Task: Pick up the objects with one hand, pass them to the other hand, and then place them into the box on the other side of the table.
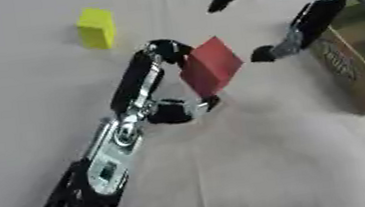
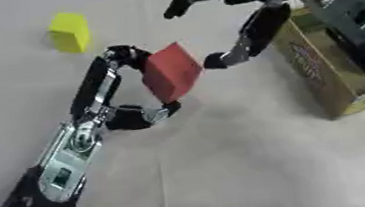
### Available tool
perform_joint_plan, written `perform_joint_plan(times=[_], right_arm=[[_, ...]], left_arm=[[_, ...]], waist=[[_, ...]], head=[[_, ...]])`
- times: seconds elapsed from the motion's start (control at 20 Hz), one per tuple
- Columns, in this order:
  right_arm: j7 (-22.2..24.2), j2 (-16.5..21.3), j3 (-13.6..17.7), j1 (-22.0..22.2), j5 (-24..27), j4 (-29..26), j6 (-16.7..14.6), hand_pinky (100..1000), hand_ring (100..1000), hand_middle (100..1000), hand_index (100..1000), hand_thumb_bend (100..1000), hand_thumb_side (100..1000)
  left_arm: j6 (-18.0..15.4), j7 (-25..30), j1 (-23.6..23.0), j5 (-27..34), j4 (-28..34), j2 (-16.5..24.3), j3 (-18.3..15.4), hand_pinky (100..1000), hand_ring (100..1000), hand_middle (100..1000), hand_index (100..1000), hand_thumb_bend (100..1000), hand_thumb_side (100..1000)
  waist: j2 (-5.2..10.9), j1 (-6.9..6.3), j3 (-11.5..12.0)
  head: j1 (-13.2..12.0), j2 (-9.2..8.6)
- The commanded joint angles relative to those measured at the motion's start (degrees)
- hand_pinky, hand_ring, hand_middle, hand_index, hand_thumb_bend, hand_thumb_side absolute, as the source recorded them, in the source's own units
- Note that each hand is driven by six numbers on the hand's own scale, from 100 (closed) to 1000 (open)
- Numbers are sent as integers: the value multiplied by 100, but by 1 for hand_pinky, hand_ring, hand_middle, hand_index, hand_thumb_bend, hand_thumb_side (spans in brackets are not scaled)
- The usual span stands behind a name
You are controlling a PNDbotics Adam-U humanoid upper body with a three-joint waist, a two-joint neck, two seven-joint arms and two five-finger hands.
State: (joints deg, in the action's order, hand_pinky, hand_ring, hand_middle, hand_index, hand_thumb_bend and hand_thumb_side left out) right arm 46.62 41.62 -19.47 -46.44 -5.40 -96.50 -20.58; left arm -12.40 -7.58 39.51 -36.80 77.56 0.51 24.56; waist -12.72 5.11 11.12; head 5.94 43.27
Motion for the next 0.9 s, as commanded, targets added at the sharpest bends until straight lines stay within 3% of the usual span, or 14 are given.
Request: perform_joint_plan(times=[0.05,0.3,0.9], right_arm=[[226,349,69,38,279,-462,-59,1000,920,900,950,343,384],[303,425,112,169,265,-673,-6,1000,916,901,950,363,396],[103,222,111,161,-217,-404,-140,1000,918,902,958,391,359]], left_arm=[[-43,-52,138,-34,57,-81,-37,601,552,397,475,100,109],[-52,-75,154,-10,94,-121,-29,600,551,396,473,100,108],[-46,-64,144,40,298,-159,20,600,550,394,472,100,104]], waist=[[133,64,-7],[143,58,8],[106,47,65]], head=[[25,35],[55,48],[58,-15]])
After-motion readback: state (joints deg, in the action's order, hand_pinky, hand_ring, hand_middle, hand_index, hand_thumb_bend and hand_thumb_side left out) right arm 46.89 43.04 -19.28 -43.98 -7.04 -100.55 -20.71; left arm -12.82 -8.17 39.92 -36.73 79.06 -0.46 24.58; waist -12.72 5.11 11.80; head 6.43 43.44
